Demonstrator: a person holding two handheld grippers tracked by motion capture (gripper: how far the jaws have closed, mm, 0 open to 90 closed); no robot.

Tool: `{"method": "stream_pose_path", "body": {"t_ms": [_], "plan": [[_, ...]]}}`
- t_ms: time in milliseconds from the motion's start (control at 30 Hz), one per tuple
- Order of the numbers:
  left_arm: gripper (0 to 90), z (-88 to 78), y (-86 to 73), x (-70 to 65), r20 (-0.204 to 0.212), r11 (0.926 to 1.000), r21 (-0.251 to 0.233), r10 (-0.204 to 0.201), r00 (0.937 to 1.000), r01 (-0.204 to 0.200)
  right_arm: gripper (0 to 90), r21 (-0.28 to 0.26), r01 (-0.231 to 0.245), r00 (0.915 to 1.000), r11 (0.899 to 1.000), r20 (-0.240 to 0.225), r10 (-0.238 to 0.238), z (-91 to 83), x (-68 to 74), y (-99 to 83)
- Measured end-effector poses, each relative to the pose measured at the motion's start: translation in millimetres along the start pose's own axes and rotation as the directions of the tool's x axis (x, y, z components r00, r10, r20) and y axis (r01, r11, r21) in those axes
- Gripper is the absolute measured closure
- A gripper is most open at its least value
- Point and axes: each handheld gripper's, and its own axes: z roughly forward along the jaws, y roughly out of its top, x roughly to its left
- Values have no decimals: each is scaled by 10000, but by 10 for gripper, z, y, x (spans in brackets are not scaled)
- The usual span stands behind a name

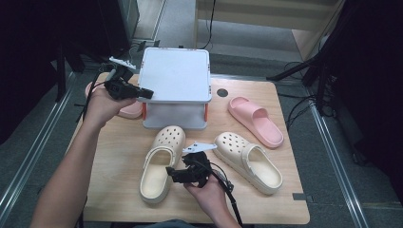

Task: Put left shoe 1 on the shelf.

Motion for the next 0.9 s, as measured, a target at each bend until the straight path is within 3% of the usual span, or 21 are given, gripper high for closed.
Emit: {"method": "stream_pose_path", "body": {"t_ms": [67,100,167,200,533,733,900], "plan": [[874,-6,-3,7,-40,10000,-18,-48,10000,48,291,-23,-122,9999,9999,95,122,58,13,8],[878,-14,-9,21,-387,10000,31,37,9992,-36,293,-29,-204,9998,9998,48,204,81,14,10],[886,-19,-13,30,-351,10000,31,-31,9994,32,305,-11,-316,9995,9995,-13,316,115,15,10],[887,-21,-16,39,-275,10000,2,-66,9996,66,313,243,-656,9978,9976,-104,658,196,4,7],[882,-21,-19,12,-433,10000,19,98,9990,-97,372,238,-676,9971,9974,363,667,326,-29,34],[883,-15,-17,-8,-564,9998,29,219,9982,-218,494,384,-798,9968,9961,66,796,308,-66,58],[883,-13,-18,-14,-596,9997,19,252,9979,-252,659,680,-991,9949,9927,-117,1001,266,-138,125]]}}
